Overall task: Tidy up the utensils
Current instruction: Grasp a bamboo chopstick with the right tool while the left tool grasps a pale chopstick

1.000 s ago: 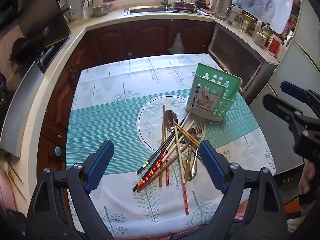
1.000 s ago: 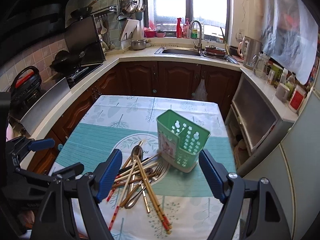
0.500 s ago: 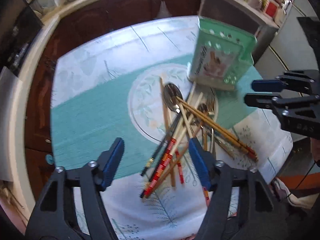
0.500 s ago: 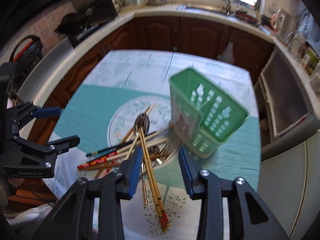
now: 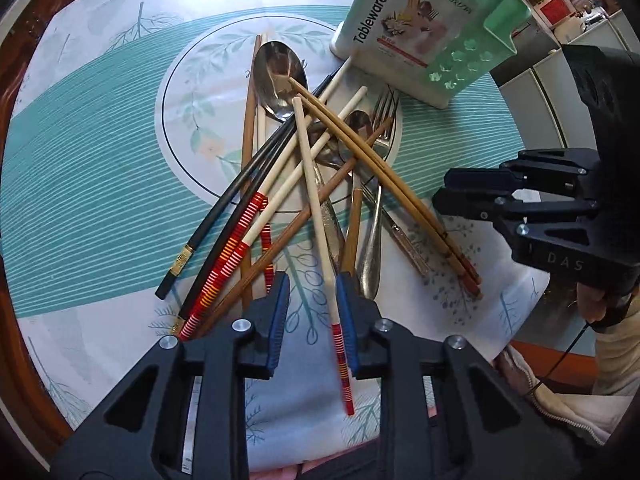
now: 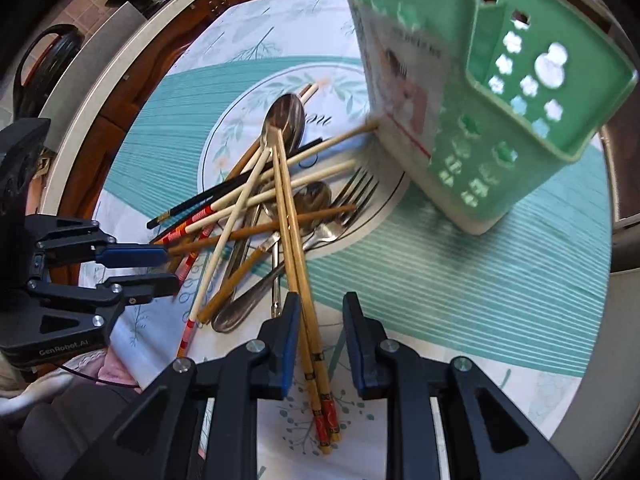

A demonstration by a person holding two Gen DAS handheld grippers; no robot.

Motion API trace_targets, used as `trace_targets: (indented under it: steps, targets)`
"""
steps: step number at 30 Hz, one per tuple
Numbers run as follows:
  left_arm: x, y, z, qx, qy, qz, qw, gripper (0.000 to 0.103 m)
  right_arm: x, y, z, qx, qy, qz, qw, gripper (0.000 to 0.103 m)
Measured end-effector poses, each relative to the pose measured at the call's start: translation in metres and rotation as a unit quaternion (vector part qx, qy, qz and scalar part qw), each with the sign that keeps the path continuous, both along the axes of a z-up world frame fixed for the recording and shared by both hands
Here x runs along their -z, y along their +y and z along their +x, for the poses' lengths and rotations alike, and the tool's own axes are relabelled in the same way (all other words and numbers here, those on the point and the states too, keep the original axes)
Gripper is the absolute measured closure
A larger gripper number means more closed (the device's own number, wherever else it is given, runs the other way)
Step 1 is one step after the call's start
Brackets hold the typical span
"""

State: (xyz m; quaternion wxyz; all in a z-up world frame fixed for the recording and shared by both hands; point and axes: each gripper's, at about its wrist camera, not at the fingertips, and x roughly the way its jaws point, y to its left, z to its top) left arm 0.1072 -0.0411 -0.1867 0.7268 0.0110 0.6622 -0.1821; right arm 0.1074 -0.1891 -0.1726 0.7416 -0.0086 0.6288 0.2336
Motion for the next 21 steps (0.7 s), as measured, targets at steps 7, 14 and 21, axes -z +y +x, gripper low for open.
trace_targets:
  steps: [7,14,21]
  targets:
    - [0.015,-0.013,0.003,-0.016,0.022,0.005,0.9996,0.092,0.016,0.005,0.004,-0.027,0.012,-0.002,1.0,0.088]
    - [0.025,-0.021,0.012,-0.029,0.035,0.007,0.9989,0.093,0.019,0.009,0.002,-0.049,0.012,-0.012,0.999,0.09]
    - [0.035,-0.032,0.026,-0.034,0.046,0.022,0.9981,0.093,0.027,0.025,0.005,-0.071,0.011,-0.05,0.996,0.091]
